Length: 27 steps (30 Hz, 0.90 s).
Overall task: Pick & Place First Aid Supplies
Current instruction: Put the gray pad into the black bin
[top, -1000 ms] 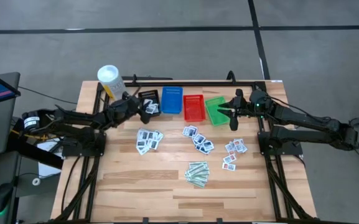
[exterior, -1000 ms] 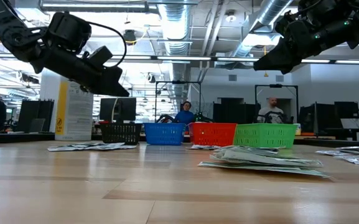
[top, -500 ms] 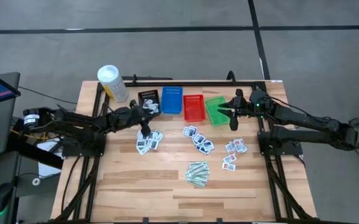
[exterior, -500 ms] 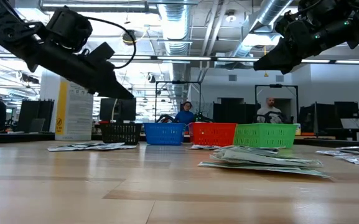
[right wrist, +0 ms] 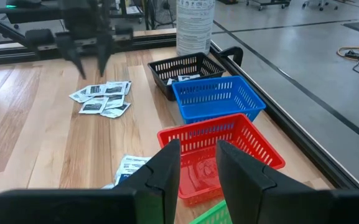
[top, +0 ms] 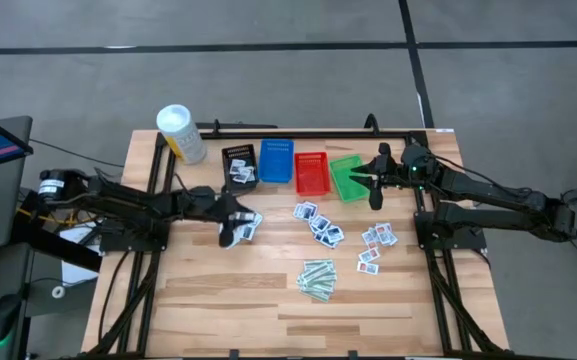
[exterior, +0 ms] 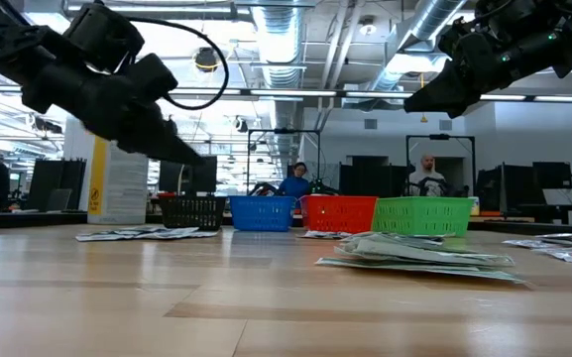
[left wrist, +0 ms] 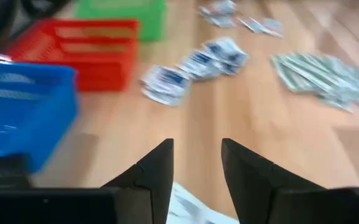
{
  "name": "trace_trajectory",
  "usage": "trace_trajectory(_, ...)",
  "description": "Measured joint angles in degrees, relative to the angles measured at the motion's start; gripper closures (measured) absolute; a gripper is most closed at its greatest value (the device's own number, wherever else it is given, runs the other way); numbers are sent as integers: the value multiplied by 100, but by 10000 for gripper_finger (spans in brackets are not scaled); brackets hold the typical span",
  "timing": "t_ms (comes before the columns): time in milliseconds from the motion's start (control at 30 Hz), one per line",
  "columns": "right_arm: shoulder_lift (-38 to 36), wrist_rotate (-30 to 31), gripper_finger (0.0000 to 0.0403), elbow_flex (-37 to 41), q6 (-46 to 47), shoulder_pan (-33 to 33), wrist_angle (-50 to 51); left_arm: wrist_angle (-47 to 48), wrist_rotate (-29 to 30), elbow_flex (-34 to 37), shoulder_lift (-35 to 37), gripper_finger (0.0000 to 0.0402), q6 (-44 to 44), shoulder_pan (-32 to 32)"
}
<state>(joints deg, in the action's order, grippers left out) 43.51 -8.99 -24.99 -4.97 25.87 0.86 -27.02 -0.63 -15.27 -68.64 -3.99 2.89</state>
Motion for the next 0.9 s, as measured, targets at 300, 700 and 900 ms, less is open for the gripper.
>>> trace_trajectory(300, -1, 0, 305, 0, -4, 0, 0, 401, -46, 2, -145, 286, 90, -567)
trace_trajectory(700, -2, 0, 305, 0, -4, 1, 0, 290, 606, 2, -1162, 293, 769, -609)
trace_trajectory(900, 0, 2, 305, 0, -4, 2, 0, 162, 647, 2, -1477, 283, 920, -609)
